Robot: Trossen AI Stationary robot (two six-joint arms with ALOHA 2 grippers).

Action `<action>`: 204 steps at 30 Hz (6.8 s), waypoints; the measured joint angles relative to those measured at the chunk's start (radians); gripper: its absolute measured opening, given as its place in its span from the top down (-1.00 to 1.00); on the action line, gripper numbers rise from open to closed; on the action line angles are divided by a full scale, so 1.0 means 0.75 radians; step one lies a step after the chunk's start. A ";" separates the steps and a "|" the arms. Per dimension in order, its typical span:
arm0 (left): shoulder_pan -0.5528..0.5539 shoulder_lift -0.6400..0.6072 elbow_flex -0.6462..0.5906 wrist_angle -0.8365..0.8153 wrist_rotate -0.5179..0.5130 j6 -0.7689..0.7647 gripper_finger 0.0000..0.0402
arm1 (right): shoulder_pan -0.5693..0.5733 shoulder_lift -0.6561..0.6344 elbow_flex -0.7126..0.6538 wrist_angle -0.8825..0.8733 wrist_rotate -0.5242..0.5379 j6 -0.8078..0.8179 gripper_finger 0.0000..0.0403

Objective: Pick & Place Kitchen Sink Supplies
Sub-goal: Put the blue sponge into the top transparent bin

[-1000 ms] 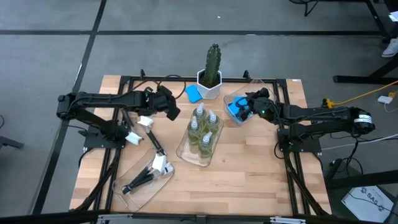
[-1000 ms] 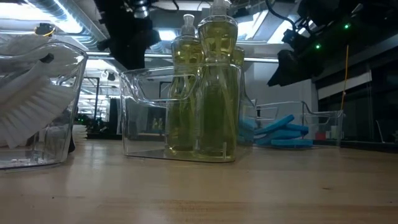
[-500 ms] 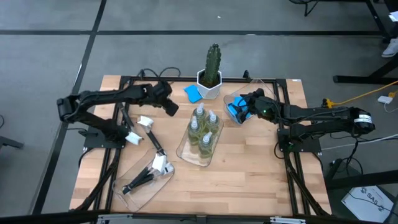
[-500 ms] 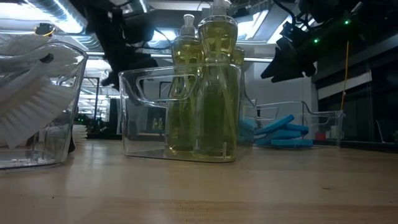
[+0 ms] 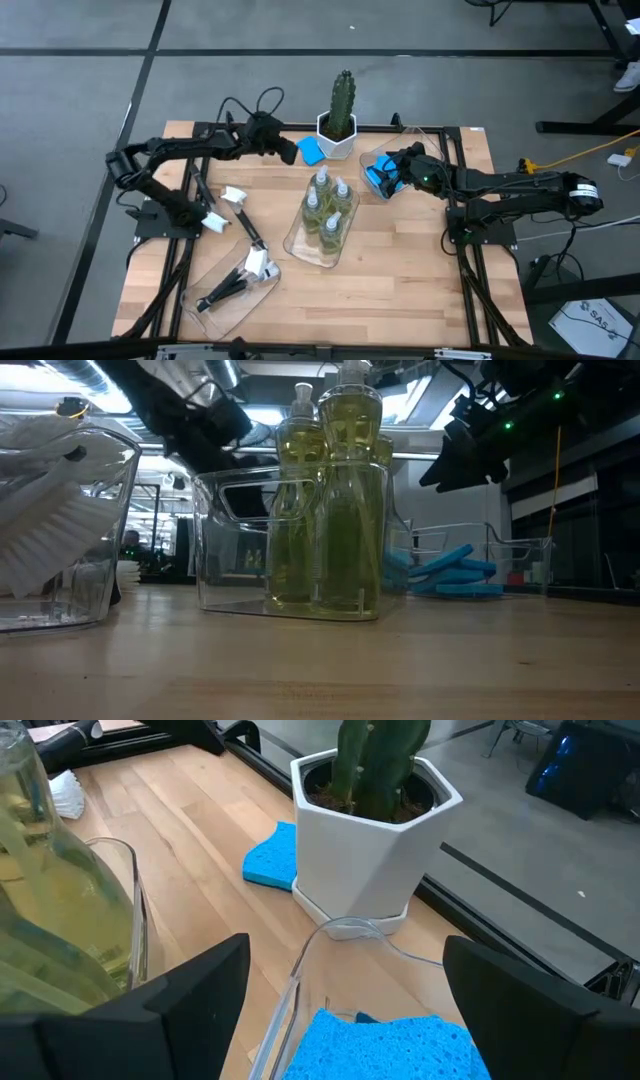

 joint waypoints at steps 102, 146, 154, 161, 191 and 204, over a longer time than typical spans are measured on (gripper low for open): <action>-0.671 -0.332 0.474 -0.636 -1.172 0.374 0.99 | 0.066 0.025 0.001 0.261 -0.137 -0.119 -0.64; -1.213 0.378 0.475 1.300 -1.503 1.650 0.99 | 0.493 0.148 0.001 0.962 -0.416 -0.273 -0.64; -1.213 0.382 0.475 1.294 -1.457 1.611 0.99 | 0.492 0.230 0.001 1.108 -0.299 -0.251 -0.64; -1.206 0.399 0.474 1.278 -1.466 1.579 0.99 | 0.493 0.256 0.001 1.116 -0.234 -0.262 -0.32; -1.299 0.267 0.473 1.302 -1.681 1.531 0.30 | 0.487 -0.049 0.001 0.567 0.015 -0.317 0.93; -1.270 0.090 0.390 1.299 -1.806 1.714 0.51 | 0.487 -0.362 0.001 -0.019 0.440 -0.073 0.94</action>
